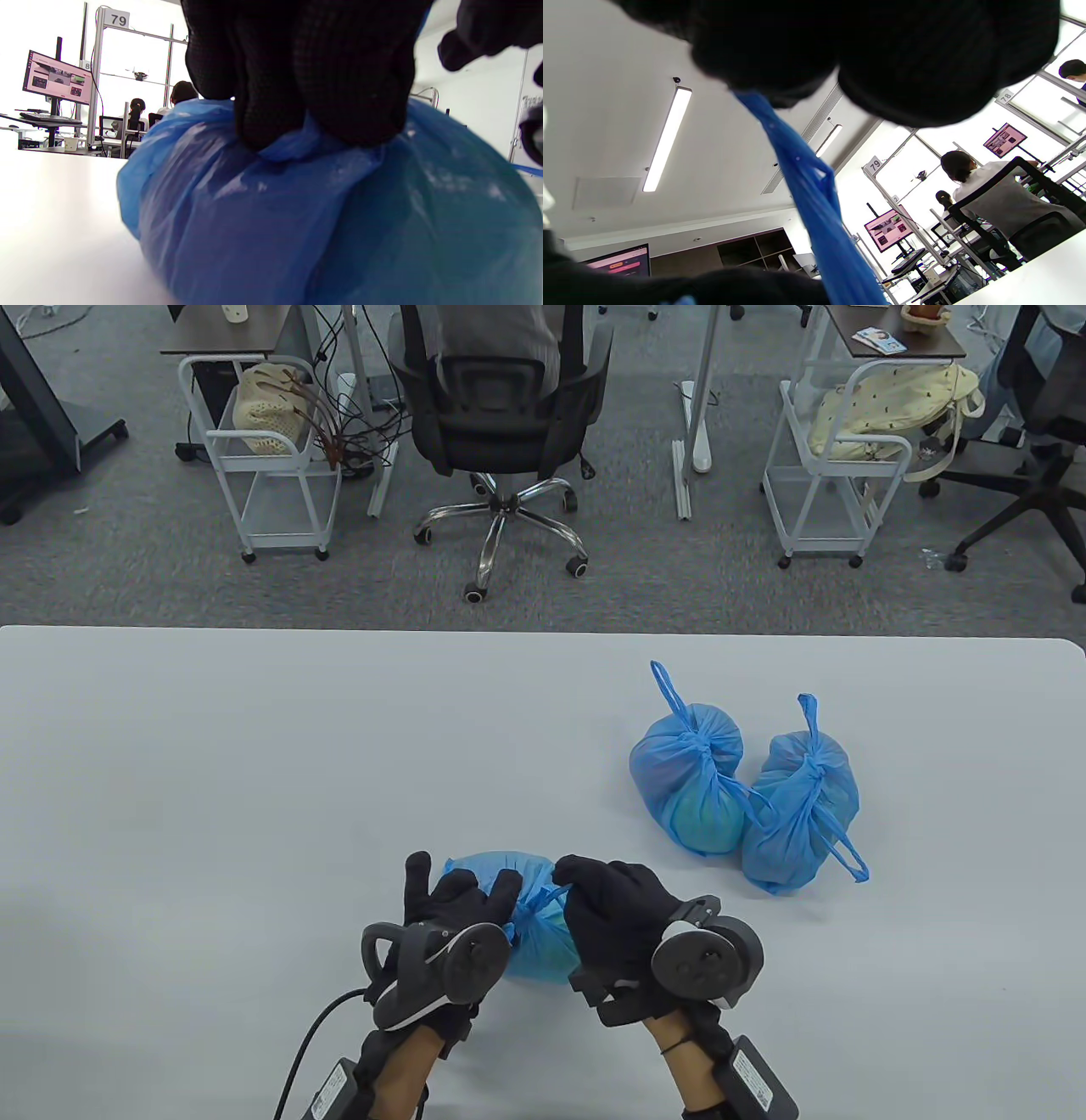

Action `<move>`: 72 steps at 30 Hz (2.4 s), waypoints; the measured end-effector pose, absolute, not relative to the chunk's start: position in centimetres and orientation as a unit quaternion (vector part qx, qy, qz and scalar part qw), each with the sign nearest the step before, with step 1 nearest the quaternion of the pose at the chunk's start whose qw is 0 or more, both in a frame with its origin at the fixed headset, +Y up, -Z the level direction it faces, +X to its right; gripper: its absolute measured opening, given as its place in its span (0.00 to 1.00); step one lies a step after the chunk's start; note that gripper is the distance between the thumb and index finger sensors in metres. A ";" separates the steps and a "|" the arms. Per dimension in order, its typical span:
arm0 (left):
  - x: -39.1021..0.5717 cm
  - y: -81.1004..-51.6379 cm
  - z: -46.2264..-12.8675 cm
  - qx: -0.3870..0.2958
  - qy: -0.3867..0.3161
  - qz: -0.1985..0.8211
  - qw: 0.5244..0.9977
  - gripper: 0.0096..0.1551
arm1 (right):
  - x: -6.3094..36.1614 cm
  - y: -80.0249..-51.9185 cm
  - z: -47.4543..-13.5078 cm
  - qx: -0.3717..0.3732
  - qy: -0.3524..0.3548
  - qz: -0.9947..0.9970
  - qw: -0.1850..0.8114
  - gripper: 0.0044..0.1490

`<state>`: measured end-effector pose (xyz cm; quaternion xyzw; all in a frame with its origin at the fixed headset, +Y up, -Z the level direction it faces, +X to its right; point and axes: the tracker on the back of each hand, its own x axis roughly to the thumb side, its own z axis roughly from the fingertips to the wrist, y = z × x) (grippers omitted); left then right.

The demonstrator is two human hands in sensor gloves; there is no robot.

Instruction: Tie knot on plastic bag top

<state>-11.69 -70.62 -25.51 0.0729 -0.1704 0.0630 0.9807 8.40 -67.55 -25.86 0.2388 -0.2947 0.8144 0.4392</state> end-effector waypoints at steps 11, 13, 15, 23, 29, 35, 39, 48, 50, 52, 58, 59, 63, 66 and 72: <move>-11.4 -70.8 -25.5 0.109 -0.142 0.061 0.982 0.23 | 8.7 -68.0 -26.1 0.224 -0.278 0.784 0.507 0.19; -11.5 -70.8 -25.4 0.122 -0.138 0.057 0.981 0.21 | 9.3 -68.3 -26.5 0.209 -0.278 0.782 0.518 0.19; -11.7 -70.8 -25.4 0.133 -0.134 0.058 0.980 0.20 | 10.0 -68.7 -26.9 0.193 -0.276 0.784 0.522 0.19; -13.8 -70.3 -25.6 0.151 -0.089 0.119 0.977 0.20 | 11.5 -70.0 -27.9 0.162 -0.270 0.825 0.468 0.20; -15.7 -70.0 -26.0 0.147 -0.048 0.176 0.972 0.19 | 10.8 -70.3 -27.9 0.184 -0.269 0.849 0.415 0.22; -17.7 -69.2 -26.3 0.156 -0.008 0.250 0.955 0.19 | 9.5 -70.7 -27.6 0.226 -0.269 0.882 0.313 0.26; -19.2 -68.6 -27.3 0.149 0.022 0.285 0.947 0.19 | 8.9 -70.7 -27.4 0.237 -0.276 0.888 0.282 0.27; -24.5 -65.7 -31.1 0.150 0.115 0.278 0.942 0.20 | 8.9 -71.3 -27.5 0.242 -0.288 0.892 0.250 0.26; -25.6 -64.9 -32.3 0.156 0.135 0.251 0.946 0.20 | 9.1 -71.1 -27.4 0.243 -0.295 0.890 0.249 0.26; -26.6 -64.2 -33.7 0.162 0.158 0.220 0.949 0.20 | 9.1 -71.2 -27.5 0.242 -0.294 0.890 0.252 0.26; -29.9 -64.3 -37.7 0.161 0.233 0.182 0.941 0.21 | 8.8 -71.9 -27.8 0.250 -0.281 0.897 0.232 0.26; -30.4 -64.7 -38.2 0.157 0.244 0.180 0.940 0.21 | 8.7 -71.9 -27.8 0.253 -0.279 0.899 0.226 0.26; -31.6 -66.6 -39.9 0.134 0.264 0.158 0.942 0.21 | 8.4 -72.1 -27.8 0.260 -0.274 0.902 0.211 0.26; -32.3 -68.3 -40.6 0.115 0.272 0.148 0.944 0.22 | 7.8 -72.4 -27.7 0.272 -0.265 0.906 0.188 0.26; -32.7 -69.0 -40.4 0.106 0.292 0.148 0.939 0.25 | 7.3 -72.5 -27.7 0.286 -0.259 0.907 0.166 0.26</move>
